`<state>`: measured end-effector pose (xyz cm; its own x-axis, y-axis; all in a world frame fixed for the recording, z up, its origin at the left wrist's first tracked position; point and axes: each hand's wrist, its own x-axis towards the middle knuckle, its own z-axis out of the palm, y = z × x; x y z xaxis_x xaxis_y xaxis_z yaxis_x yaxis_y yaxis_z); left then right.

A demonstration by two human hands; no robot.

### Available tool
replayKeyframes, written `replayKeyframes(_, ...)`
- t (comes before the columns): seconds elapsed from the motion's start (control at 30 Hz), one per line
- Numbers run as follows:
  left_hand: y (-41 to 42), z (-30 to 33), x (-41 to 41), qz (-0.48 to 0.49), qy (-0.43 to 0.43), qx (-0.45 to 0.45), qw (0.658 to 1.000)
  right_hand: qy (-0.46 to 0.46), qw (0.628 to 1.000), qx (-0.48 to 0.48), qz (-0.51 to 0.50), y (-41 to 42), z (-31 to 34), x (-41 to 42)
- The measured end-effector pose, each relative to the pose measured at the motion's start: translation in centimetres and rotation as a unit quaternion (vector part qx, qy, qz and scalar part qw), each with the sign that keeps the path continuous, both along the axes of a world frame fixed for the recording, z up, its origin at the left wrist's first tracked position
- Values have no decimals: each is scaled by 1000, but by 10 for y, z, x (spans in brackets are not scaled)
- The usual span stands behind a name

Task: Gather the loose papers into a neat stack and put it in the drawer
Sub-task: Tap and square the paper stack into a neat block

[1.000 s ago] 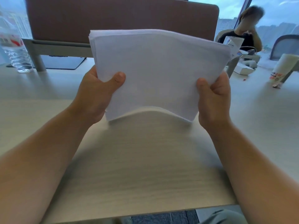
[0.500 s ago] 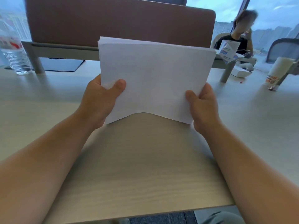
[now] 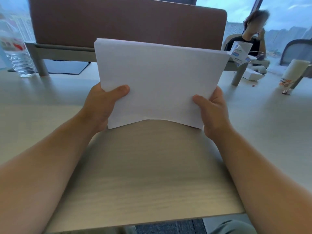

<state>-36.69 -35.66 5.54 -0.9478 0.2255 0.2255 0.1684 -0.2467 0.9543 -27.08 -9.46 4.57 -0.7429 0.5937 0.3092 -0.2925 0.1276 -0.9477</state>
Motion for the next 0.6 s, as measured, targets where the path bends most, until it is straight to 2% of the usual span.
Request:
replayKeyframes(0.17,11,-4,8,-5,28,-47,998,-33,998,57,-21,-6,-4,-1)
replayKeyframes(0.3,15,-2,10,63,59,-93,992,-21,990,120,-71,-12,-3,-1)
replayKeyframes(0.37,9,4,7,80,48,-56,994,13,991,101,-81,-8,1,-1)
replayKeyframes(0.47,-1,11,1,74,38,2,996,79,995,11,-54,0,8,3)
replayKeyframes(0.6,-6,7,-1,36,31,2,999,83,996,-28,-12,1,10,8)
